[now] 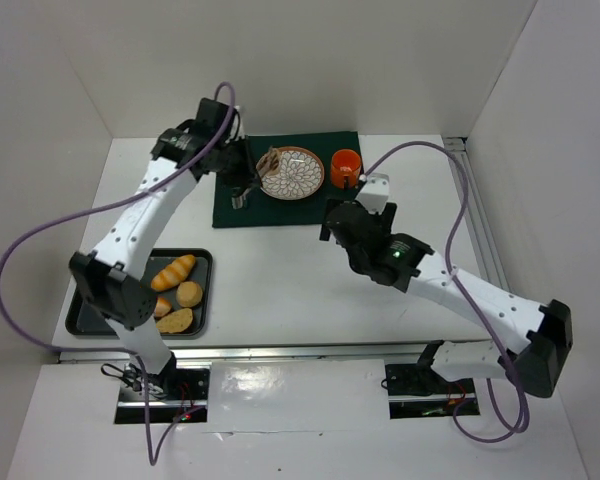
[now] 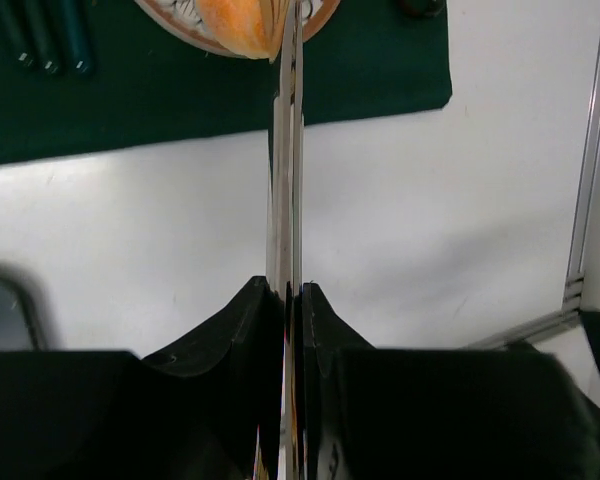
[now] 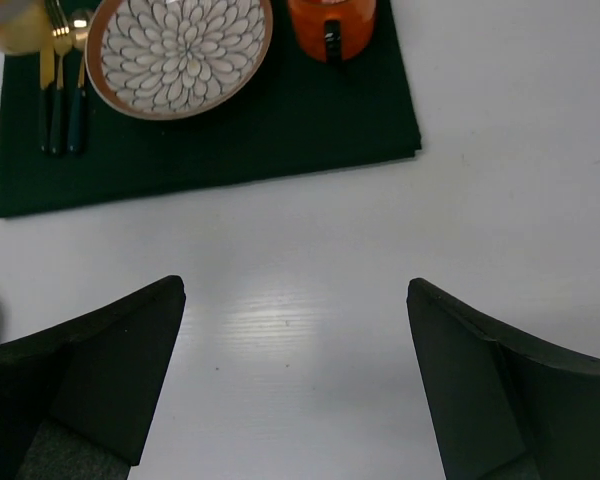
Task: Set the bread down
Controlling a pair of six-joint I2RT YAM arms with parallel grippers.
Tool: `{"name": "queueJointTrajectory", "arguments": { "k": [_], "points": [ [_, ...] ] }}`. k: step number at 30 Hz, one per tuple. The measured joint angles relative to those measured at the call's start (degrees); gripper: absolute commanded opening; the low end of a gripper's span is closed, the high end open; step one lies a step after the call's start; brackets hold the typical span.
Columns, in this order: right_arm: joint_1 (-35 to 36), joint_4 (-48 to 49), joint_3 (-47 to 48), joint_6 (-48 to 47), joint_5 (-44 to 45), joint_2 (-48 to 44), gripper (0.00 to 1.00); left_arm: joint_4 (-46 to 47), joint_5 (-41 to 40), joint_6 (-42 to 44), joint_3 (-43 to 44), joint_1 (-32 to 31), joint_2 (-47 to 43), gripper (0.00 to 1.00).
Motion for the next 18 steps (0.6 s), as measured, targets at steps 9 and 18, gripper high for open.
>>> {"name": "queueJointTrajectory", "arguments": {
  "k": [9, 18],
  "points": [
    [-2.62, -5.95, 0.35, 2.49, 2.67, -2.78, 0.99, 6.84, 0.17, 1.33, 9.55, -1.7, 18.73, 0.12],
    [-3.06, -7.5, 0.35, 2.69, 1.7, -1.92, 0.99, 9.07, 0.98, 1.77, 10.01, -3.3, 26.1, 0.51]
  ]
}}
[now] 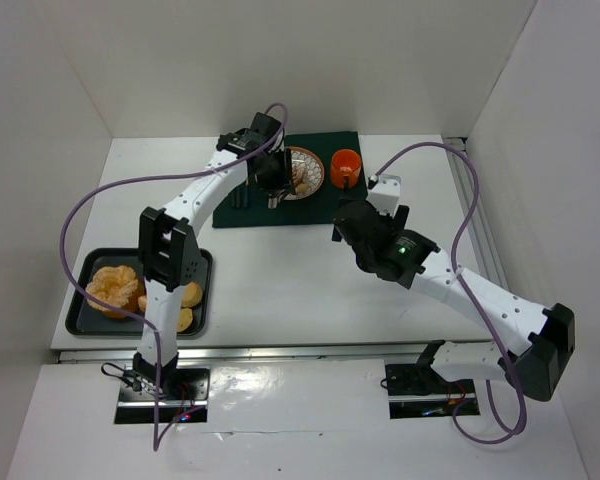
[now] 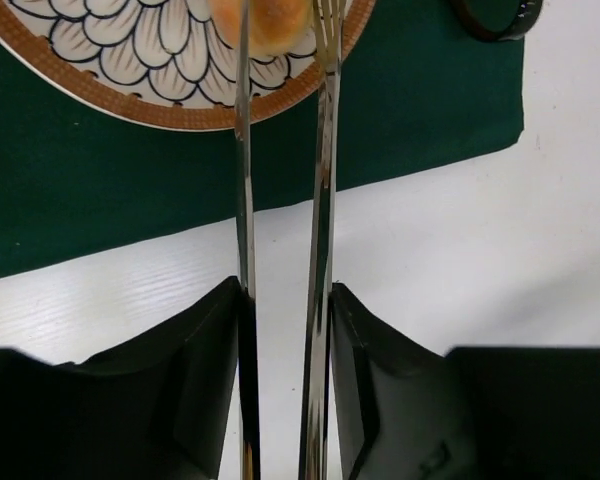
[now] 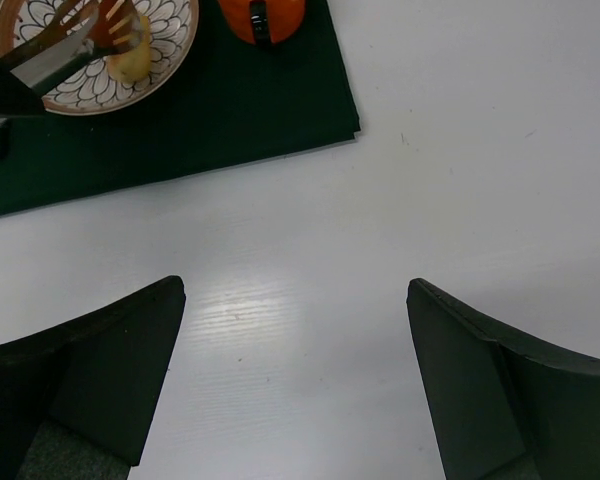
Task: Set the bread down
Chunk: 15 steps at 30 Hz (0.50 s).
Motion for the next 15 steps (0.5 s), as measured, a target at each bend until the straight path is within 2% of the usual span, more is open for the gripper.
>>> {"name": "queueJointTrajectory", "arguments": {
  "k": [3, 10, 15],
  "points": [
    [-0.02, -0.02, 0.0, 0.0, -0.22, 0.24, 0.99, 0.2, 0.09, 0.2, 0.22, -0.57, -0.04, 0.58],
    [-0.02, -0.09, 0.0, -0.07, -0.7, 0.74, 0.99, 0.07, -1.55, 1.27, 0.33, -1.05, -2.03, 0.57],
    [-0.02, -0.07, 0.0, -0.07, -1.25, 0.74, 0.99, -1.62, -6.71, 1.55, -1.18, -1.03, -9.7, 0.57]
  ]
}}
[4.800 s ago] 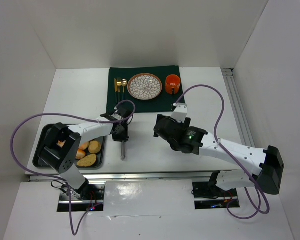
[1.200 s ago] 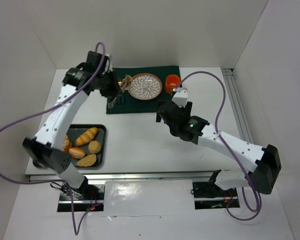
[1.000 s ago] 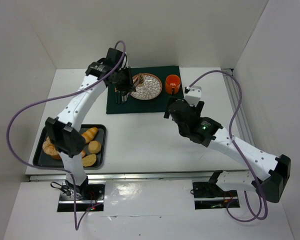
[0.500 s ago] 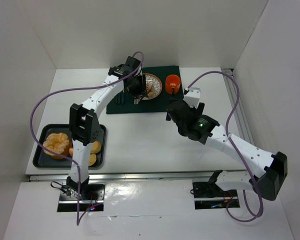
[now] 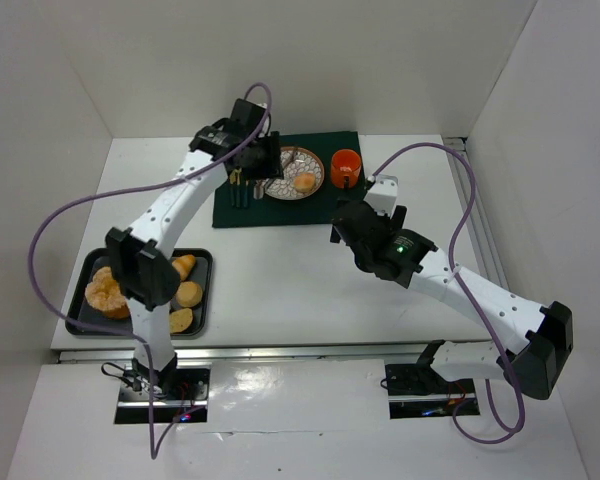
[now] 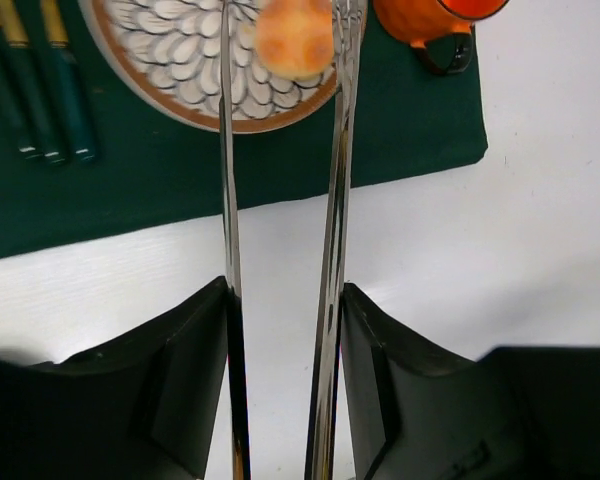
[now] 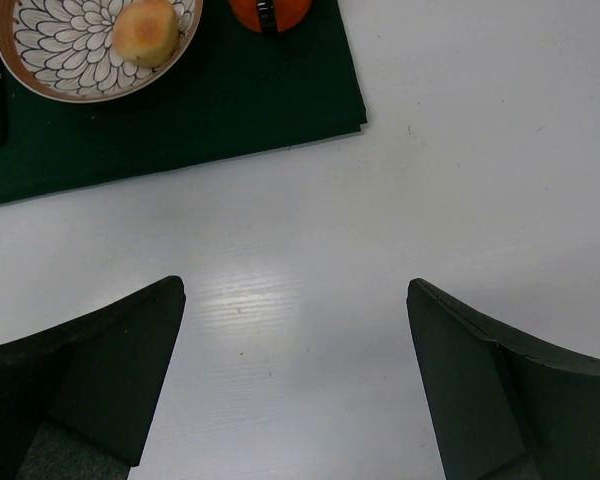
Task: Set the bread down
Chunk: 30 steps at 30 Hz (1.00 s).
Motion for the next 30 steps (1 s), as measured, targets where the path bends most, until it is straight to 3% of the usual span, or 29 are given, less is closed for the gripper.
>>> {"name": "queueJointTrajectory", "arguments": {
  "k": [6, 12, 18, 30],
  "points": [
    [-0.26, 0.42, -0.09, -0.44, -0.9, 0.0, 0.99, -3.41, -8.79, -0.33, -17.38, 0.5, -21.66, 0.57],
    [-0.59, 1.07, -0.24, -1.07, -3.15, 0.13, 0.99, -12.57, -12.07, -4.35, -39.23, 6.49, -38.86, 0.57],
    [-0.59, 1.84, -1.09, -1.49, -4.9, 0.74, 0.99, -17.53, -12.26, -9.35, -50.36, 8.9, -43.54, 0.57],
    [-0.59, 3.96, -1.2, -3.98, -5.6, 0.92, 0.99, -21.55, -8.79, -14.38, -56.61, 9.88, -51.01, 0.62]
  ]
}}
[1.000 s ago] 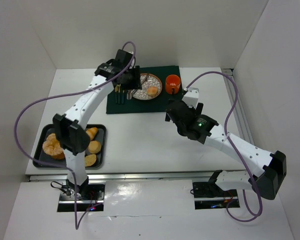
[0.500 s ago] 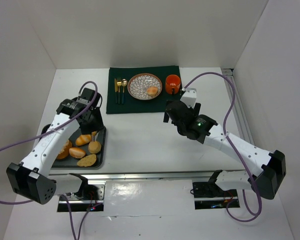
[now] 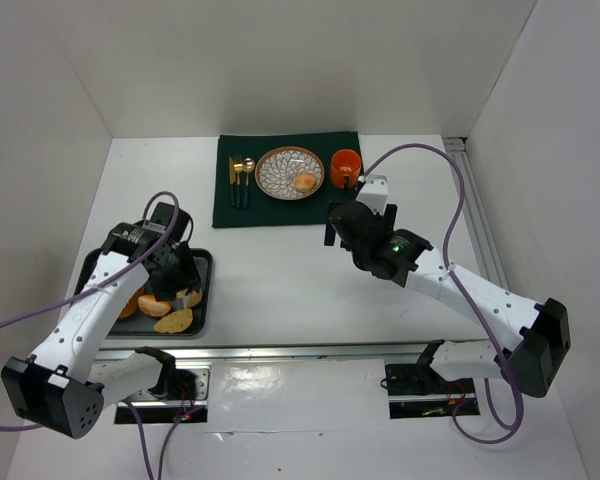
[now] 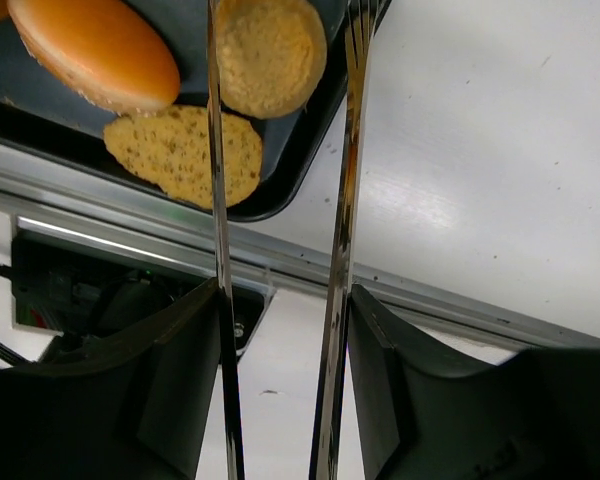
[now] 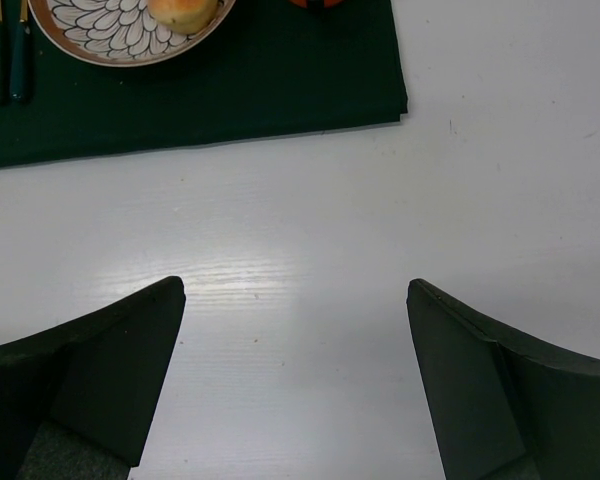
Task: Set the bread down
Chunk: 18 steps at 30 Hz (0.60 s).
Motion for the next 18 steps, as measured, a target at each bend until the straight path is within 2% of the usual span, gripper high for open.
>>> {"name": "queueJointTrajectory", "arguments": {
  "k": [8, 18],
  "points": [
    [0.0, 0.85, 0.0, -0.31, -1.27, 1.25, 0.99, -1.95, 0.92, -4.09, -1.95, -3.04, -0.31, 0.62],
    [0.0, 0.92, 0.0, -0.31, -1.77, 1.29, 0.99, -2.34, 1.95, -5.77, -6.45, -3.13, -1.53, 0.64]
  ]
}}
